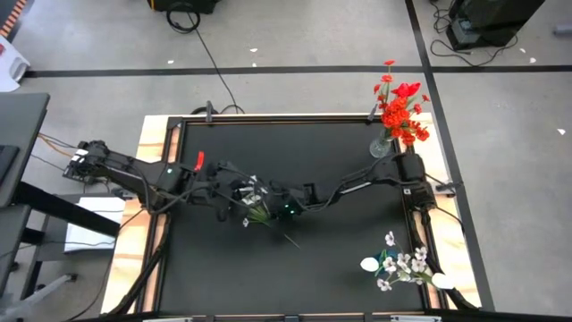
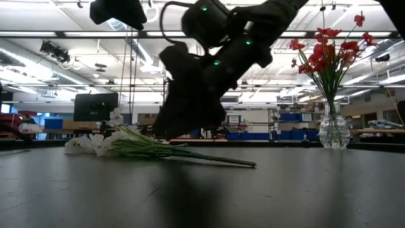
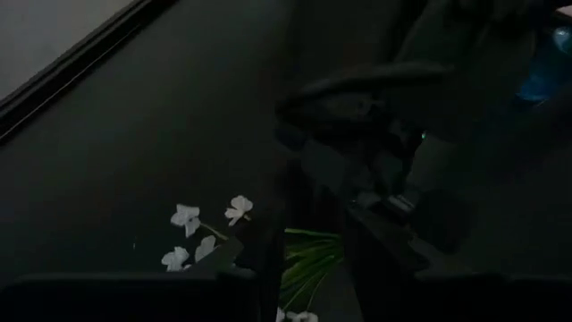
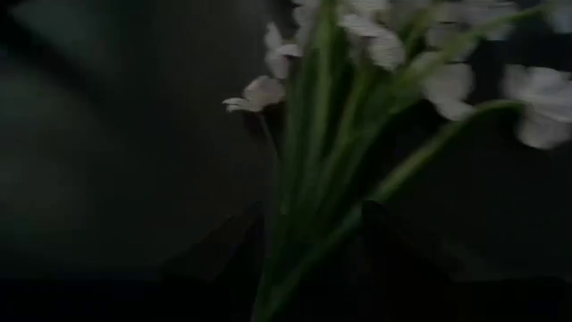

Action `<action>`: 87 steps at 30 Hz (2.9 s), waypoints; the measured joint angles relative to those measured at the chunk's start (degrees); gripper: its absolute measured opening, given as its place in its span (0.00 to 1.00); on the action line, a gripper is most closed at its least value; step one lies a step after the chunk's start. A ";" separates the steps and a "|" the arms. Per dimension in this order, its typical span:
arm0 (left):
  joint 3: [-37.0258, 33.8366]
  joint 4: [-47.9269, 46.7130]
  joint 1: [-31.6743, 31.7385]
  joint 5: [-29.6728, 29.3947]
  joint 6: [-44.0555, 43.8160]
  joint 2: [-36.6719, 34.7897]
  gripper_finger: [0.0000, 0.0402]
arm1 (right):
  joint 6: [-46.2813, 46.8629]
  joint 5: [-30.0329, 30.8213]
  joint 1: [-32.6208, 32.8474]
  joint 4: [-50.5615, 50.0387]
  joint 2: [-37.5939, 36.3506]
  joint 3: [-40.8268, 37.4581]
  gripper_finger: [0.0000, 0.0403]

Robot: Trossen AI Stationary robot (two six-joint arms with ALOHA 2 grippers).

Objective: Sort flowers into vase by color
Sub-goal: Put the white flowers into the blue vase

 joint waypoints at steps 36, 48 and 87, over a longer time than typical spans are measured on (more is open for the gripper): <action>0.00 -7.29 -2.07 0.66 -7.04 0.00 0.29 | 1.82 1.42 -0.64 -10.95 4.59 12.29 0.04; 0.00 -0.44 -6.33 -0.43 -7.85 0.00 0.29 | 2.55 14.44 -5.22 -3.88 -9.98 12.52 0.04; 0.02 52.45 8.37 12.03 29.83 6.62 0.29 | -11.84 -5.04 -5.04 72.52 -32.30 -18.11 0.04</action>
